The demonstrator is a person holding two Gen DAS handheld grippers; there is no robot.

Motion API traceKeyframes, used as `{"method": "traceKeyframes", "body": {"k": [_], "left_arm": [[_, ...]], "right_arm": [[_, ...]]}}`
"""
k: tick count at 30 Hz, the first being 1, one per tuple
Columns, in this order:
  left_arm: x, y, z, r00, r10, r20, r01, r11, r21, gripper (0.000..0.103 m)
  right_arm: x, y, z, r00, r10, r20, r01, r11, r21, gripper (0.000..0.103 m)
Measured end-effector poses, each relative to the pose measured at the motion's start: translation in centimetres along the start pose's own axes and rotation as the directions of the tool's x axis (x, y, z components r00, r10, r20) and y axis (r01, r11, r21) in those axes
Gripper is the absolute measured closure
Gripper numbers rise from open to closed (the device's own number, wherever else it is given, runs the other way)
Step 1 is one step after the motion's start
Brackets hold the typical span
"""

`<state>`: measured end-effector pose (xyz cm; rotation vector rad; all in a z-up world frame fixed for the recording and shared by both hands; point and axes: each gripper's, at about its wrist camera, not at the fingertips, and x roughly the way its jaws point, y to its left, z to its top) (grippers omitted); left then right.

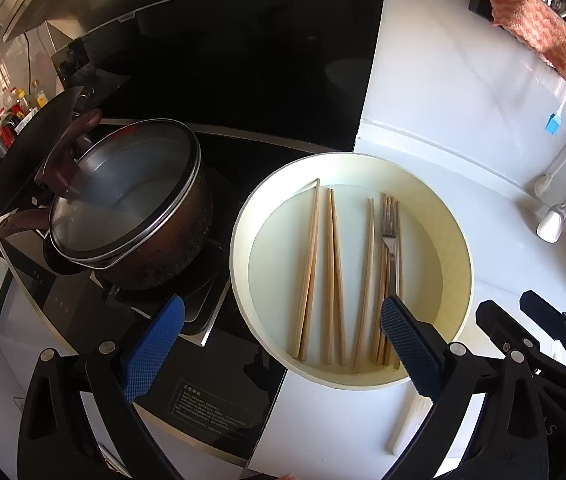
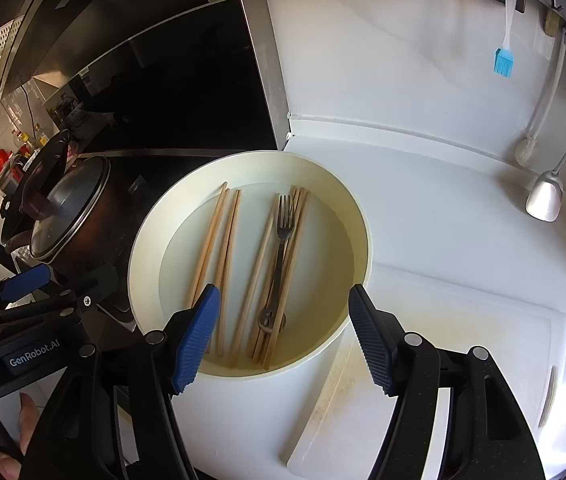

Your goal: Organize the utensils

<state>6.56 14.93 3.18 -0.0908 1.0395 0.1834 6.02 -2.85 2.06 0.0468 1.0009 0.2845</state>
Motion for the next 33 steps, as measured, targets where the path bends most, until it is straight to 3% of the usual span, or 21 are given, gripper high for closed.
{"method": "traceKeyframes", "body": {"k": [21,33], "left_arm": [[0.30,0.50,-0.16,0.999,-0.037,-0.011,0.037,0.999,-0.029,0.006],[0.35,0.45,0.21,1.000,0.000,-0.018,0.000,1.000,-0.017,0.006]], "right_arm": [[0.05,0.69,-0.12,1.000,-0.003,-0.002,0.003,1.000,-0.002,0.039],[0.16,0.80,-0.08,1.000,-0.003,-0.001,0.003,1.000,-0.003,0.039]]}}
